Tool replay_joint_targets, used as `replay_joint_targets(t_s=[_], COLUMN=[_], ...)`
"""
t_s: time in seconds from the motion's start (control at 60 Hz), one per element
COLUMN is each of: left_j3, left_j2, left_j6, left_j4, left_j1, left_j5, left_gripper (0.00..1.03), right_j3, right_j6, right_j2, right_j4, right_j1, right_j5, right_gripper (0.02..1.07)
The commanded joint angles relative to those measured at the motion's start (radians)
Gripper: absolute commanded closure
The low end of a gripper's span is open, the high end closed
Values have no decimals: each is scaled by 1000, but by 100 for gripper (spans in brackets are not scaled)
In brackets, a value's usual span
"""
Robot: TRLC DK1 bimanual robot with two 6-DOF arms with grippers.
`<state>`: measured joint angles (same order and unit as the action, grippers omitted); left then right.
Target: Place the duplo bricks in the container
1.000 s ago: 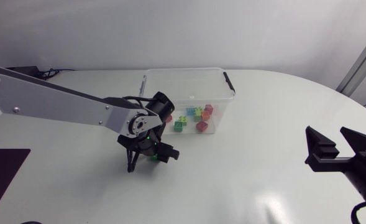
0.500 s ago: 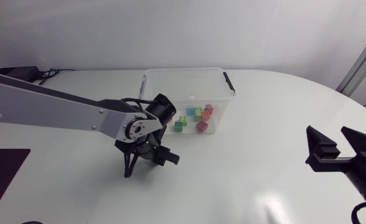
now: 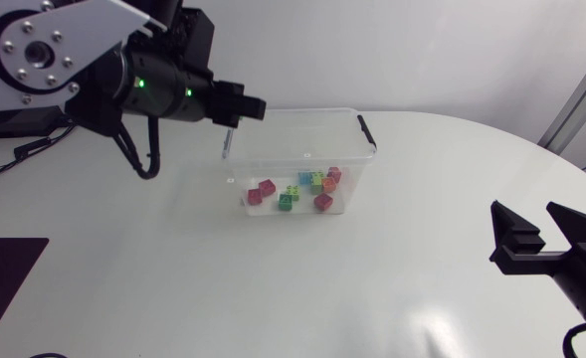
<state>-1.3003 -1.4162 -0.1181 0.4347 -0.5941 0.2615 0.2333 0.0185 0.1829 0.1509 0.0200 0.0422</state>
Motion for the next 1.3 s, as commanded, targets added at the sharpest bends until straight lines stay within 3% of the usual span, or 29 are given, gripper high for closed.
replay_joint_targets(t_s=[0.0,0.217,0.317,0.35,0.4,0.483,0.783,1.283], left_j3=[-37,-96,-142,-157,-169,-166,-17,477], left_j2=[-81,-267,-366,-392,-409,-392,-153,304], left_j6=[32,58,64,66,66,66,86,146], left_j4=[-30,-122,-137,-136,-134,-129,-152,-376], left_j1=[14,28,50,59,74,96,203,335], left_j5=[4,2,2,2,2,2,-2,-2], left_gripper=[82,79,71,58,28,4,4,4], right_j3=[-32,-32,-34,-32,-34,-34,-40,-75], right_j6=[3,3,1,1,-2,-3,-19,-51], right_j2=[-5,-3,-5,-5,-7,-7,-34,-117], right_j4=[1,-1,1,1,3,3,-2,1], right_j1=[8,8,8,8,5,5,20,23], right_j5=[7,7,7,7,7,7,7,7], right_gripper=[6,6,6,6,6,6,6,6])
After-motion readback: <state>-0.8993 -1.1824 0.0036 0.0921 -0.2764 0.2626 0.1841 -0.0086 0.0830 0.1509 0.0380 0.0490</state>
